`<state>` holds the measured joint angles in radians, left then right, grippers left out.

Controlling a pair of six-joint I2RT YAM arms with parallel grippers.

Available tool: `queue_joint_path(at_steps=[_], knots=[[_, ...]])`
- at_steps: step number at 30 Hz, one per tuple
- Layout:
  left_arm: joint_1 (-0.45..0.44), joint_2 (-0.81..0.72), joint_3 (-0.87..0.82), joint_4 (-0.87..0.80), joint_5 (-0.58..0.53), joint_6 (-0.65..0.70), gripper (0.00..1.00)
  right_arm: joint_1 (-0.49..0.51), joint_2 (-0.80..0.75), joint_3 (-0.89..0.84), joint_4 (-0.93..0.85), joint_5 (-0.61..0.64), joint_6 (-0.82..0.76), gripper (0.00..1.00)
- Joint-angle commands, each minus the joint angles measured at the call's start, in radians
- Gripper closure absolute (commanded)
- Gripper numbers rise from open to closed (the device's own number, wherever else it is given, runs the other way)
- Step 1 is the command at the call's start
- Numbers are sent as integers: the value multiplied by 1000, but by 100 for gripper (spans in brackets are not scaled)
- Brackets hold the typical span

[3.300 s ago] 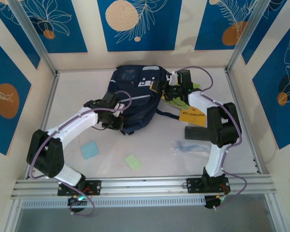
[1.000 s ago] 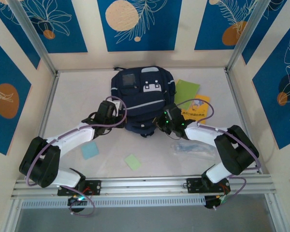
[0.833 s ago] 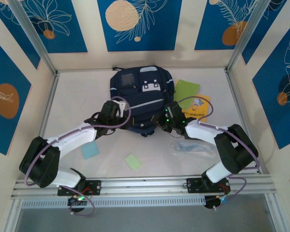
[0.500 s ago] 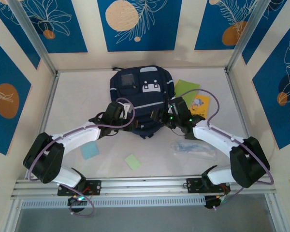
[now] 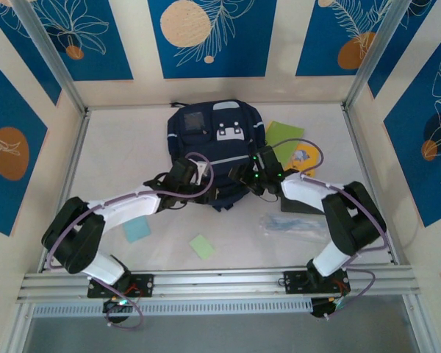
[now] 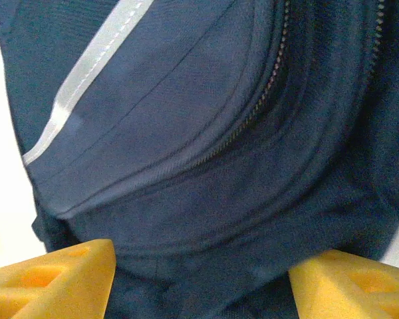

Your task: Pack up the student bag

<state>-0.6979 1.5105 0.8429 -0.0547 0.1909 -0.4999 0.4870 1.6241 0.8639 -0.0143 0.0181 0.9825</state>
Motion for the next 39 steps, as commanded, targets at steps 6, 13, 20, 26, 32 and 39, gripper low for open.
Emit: queue_joint_path(at_steps=[6, 13, 20, 26, 32, 39], knots=[[-18, 34, 11, 54, -14, 12, 55, -13, 20, 105, 86, -61, 61, 100], [-18, 18, 22, 57, -115, 29, 48, -18, -61, 185, -32, -84, 37, 100], [-11, -85, 24, 12, -274, 50, 43, -31, -40, 203, -9, -119, 45, 100], [-9, -103, 37, 1, -309, 58, 40, -36, -15, 199, 14, -151, 61, 100], [-11, -33, 47, 18, -253, 50, 58, -37, -12, 204, 25, -160, 66, 100], [-12, 31, 57, 1, -223, 30, 67, -39, -5, 218, 37, -167, 71, 100]])
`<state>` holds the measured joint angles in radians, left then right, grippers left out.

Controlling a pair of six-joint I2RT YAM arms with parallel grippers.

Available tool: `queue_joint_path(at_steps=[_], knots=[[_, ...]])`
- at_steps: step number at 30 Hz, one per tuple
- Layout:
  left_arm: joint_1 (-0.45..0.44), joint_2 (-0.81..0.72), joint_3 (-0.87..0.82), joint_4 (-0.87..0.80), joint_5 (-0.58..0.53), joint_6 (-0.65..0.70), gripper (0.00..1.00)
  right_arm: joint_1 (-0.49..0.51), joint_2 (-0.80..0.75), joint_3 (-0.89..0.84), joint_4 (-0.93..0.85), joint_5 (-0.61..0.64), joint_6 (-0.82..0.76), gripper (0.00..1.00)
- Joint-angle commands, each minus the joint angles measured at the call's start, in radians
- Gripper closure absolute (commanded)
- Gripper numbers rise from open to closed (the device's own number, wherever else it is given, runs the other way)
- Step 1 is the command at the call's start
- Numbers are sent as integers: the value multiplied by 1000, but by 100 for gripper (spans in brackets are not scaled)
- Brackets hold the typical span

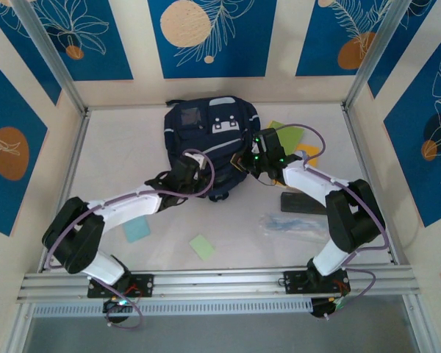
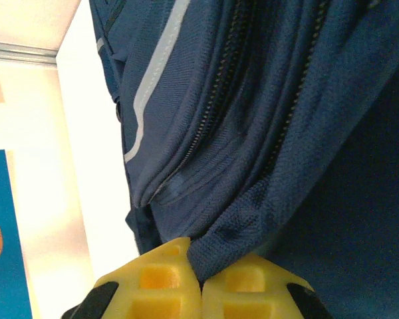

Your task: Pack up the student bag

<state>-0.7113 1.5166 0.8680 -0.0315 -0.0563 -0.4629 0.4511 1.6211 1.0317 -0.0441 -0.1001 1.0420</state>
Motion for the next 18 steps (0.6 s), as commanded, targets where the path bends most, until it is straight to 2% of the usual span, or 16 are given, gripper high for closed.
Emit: queue_joint_path(at_steps=[1, 6, 14, 18], knots=[[1, 36, 34, -31, 19, -11, 67, -3, -2, 50, 70, -51, 12, 100], [1, 95, 56, -55, -26, -25, 54, -2, 0, 51, 83, -61, 18, 100], [-13, 110, 85, -84, -23, -53, 48, -6, 1, 55, 79, -53, 46, 100], [-16, 115, 109, -91, -68, -49, 45, -27, 4, 104, 45, -71, 89, 100]])
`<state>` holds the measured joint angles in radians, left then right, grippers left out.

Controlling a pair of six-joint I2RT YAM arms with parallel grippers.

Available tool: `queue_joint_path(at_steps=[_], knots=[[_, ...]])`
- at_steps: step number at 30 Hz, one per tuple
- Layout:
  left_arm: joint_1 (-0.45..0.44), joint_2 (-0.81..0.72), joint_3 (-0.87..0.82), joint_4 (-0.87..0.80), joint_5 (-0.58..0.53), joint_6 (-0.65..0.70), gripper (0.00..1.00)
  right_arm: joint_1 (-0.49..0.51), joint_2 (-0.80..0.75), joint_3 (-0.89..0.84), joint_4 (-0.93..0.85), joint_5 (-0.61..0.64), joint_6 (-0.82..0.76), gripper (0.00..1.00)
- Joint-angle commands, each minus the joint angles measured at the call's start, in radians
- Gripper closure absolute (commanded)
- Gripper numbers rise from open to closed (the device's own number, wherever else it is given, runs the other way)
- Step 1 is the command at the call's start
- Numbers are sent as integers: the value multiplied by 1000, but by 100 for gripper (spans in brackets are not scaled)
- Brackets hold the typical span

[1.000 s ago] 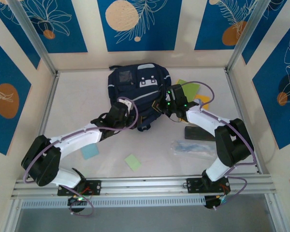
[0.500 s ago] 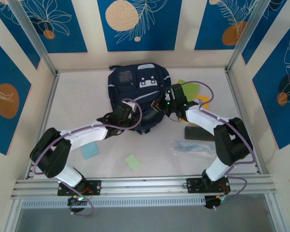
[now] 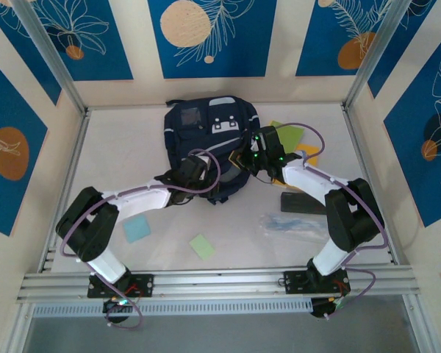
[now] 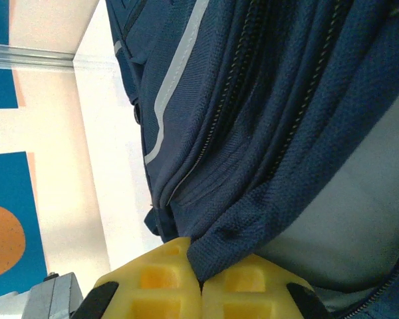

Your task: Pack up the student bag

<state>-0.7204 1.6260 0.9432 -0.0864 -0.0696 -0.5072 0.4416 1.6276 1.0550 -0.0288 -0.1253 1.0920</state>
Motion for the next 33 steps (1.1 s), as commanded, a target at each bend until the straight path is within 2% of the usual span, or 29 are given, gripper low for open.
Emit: queue_joint_path(at_steps=[1, 5, 10, 15, 18, 20, 22, 27, 33], knots=[[-6, 9, 45, -37, -67, -2, 45, -21, -1, 101, 12, -53, 40, 100], [-7, 48, 69, 3, -105, 14, 48, -22, 2, 137, -18, -74, 50, 100], [-6, 136, 101, 23, -126, 22, 54, -24, 6, 88, 59, -111, 119, 100], [2, 157, 111, 38, -212, 16, 50, -23, 17, 61, 108, -148, 163, 100], [17, 142, 103, 77, -220, 1, 49, -26, 16, 39, 127, -155, 172, 100], [27, 127, 99, 103, -210, -4, 57, -30, 14, 23, 135, -158, 170, 100], [36, 95, 86, 126, -188, -12, 74, -38, 8, 6, 139, -158, 162, 100], [61, 14, 56, 145, -76, -25, 99, -56, -5, -16, 127, -147, 112, 100], [93, -18, 67, 76, 39, -24, 100, -60, -3, 12, 68, -136, 42, 100]])
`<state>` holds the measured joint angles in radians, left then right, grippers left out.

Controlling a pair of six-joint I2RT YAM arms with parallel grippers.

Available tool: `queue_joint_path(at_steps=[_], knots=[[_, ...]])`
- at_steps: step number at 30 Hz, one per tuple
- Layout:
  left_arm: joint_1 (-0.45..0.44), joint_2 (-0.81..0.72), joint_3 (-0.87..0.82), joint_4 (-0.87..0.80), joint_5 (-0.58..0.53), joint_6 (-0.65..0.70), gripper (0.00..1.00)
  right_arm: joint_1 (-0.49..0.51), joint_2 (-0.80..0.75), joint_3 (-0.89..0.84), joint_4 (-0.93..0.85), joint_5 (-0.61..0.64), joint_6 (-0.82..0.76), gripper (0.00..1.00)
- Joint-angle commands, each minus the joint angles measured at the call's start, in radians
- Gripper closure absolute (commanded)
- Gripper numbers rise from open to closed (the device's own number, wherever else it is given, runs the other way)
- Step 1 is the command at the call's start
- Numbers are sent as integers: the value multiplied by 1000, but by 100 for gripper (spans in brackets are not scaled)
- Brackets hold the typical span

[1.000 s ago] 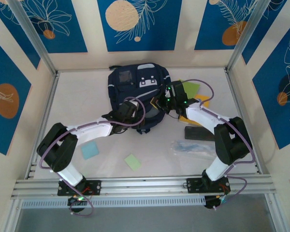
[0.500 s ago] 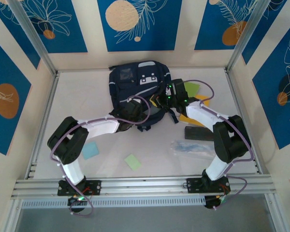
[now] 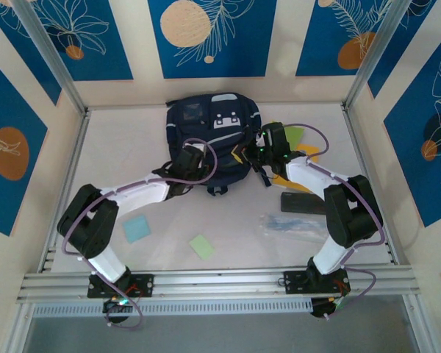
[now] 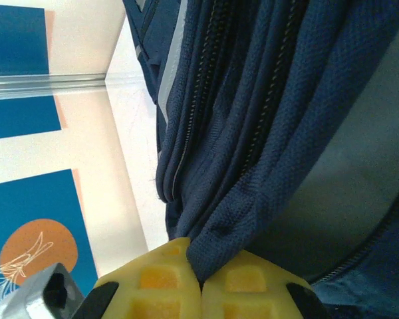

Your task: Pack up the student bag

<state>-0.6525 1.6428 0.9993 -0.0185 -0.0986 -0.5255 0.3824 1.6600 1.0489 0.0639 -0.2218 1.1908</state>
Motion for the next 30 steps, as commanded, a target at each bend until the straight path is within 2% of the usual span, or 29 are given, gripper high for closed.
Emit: queue_joint_path(at_steps=[1, 4, 9, 15, 19, 25, 26, 27, 28, 30], knots=[[31, -35, 15, -5, 78, 0, 100, 1, -34, 25, -38, -37, -72, 100], [45, -25, 55, -85, 105, 58, 100, -2, -25, 49, -80, -24, -135, 100], [65, 47, 189, -336, 134, 236, 100, -7, -1, 89, -157, -16, -253, 100], [67, 128, 315, -561, 219, 424, 100, -10, 25, 121, -205, -42, -307, 100], [67, 159, 393, -657, 292, 465, 100, -5, 32, 150, -255, -37, -357, 100], [83, 165, 436, -675, 358, 441, 100, 3, 36, 165, -299, -53, -414, 100], [87, 171, 446, -685, 368, 437, 100, 3, 33, 163, -305, -51, -415, 97], [87, 177, 456, -696, 372, 429, 100, 3, 28, 159, -311, -52, -415, 90], [88, 183, 465, -705, 375, 420, 100, 4, 23, 153, -316, -48, -410, 77], [88, 192, 478, -718, 390, 388, 100, 4, -2, 130, -336, -56, -378, 37]])
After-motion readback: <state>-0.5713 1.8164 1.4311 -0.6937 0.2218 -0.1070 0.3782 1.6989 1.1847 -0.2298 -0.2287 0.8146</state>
